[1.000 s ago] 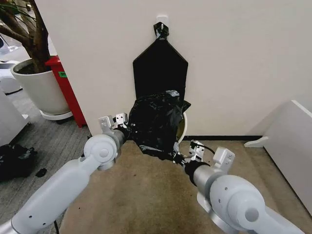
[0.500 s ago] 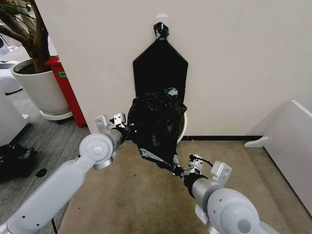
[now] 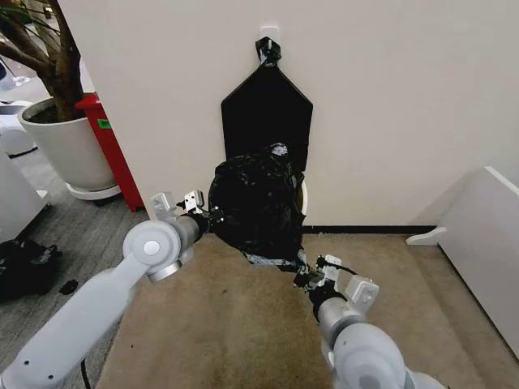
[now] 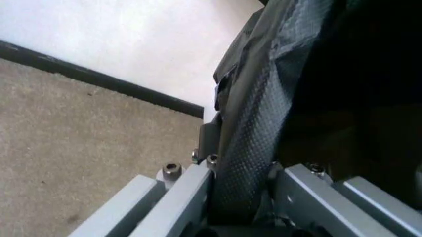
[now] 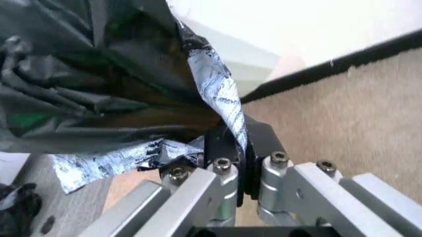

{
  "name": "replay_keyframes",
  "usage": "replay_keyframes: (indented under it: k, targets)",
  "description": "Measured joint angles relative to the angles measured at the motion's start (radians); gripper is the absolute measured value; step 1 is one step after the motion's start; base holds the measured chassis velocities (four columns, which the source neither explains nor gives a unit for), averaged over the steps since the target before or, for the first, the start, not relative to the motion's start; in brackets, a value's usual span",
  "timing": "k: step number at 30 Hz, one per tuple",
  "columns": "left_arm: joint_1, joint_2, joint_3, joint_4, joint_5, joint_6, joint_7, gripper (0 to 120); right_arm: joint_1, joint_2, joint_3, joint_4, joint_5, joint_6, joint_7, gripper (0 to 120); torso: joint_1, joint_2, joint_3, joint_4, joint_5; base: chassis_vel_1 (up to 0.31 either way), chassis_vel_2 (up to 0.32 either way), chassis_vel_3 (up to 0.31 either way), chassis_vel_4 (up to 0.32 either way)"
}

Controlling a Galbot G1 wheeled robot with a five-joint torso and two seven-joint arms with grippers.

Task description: Place the garbage bag over the trash bin.

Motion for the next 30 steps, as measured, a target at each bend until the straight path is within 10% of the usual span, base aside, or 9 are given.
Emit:
replay_keyframes:
  k: [30]
  targets:
    - [0.034,0.01,-0.024,-0.011,-0.04,0.044,-0.004,0,0.037,-0.018,0.064,-0.133,0.042,-0.061,-0.051,0,0.0,0.0,0.0,0.0,0.0,0.0,0.0,0.0,0.0]
